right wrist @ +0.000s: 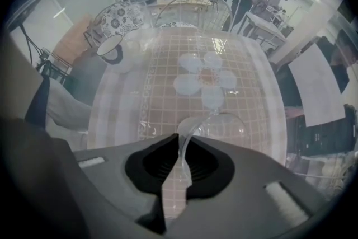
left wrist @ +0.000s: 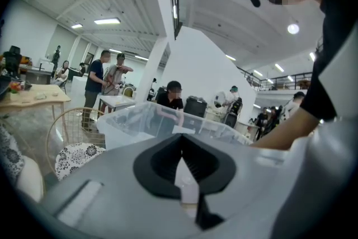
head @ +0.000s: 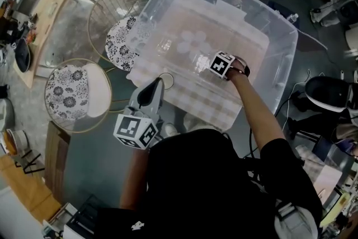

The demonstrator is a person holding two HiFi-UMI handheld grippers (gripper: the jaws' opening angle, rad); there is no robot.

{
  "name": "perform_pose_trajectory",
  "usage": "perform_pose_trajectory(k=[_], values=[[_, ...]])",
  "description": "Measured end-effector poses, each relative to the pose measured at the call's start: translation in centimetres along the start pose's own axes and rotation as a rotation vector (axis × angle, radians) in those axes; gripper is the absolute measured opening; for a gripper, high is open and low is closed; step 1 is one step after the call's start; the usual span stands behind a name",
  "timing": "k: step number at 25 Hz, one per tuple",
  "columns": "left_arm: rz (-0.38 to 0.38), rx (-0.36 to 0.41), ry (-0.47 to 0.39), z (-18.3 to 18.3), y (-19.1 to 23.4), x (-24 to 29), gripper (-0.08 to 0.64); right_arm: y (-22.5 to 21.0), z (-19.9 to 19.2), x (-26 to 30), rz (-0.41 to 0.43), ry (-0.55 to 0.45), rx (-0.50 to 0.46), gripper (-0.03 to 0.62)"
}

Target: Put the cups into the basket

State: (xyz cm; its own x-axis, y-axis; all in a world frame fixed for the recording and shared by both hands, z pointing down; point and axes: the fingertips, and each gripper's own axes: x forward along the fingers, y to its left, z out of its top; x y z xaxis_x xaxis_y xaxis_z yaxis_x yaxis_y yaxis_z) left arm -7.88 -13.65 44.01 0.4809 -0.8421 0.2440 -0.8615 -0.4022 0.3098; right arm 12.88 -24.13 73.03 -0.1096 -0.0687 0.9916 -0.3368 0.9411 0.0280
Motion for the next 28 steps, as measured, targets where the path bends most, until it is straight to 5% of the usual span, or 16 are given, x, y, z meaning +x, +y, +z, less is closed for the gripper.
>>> perform_pose_trajectory(k=[4, 6, 20, 28], values=[[-0.004, 0.001, -0.003, 0.2, 0.0, 0.1, 0.005, 0.3, 0.1, -0.2, 0.014, -0.017, 0.009, 0.055], [-0.006, 0.002, -0.004, 0.2, 0.0, 0.1, 0.005, 0.6, 0.2, -0.4, 0.040, -0.022, 0.026, 0.152], [-0.033, 0.004, -0.019, 0.6, -0.1, -0.2, 0.005, -0.5, 0.2, -4.9, -0.037, -0.116, 0.121, 0.152], [-0.048, 0.012, -0.029, 1.0, -0.2, -0.8, 0.005, -0.6, 3.3, -10.9, -0.065, -0.332, 0.160, 0.064]])
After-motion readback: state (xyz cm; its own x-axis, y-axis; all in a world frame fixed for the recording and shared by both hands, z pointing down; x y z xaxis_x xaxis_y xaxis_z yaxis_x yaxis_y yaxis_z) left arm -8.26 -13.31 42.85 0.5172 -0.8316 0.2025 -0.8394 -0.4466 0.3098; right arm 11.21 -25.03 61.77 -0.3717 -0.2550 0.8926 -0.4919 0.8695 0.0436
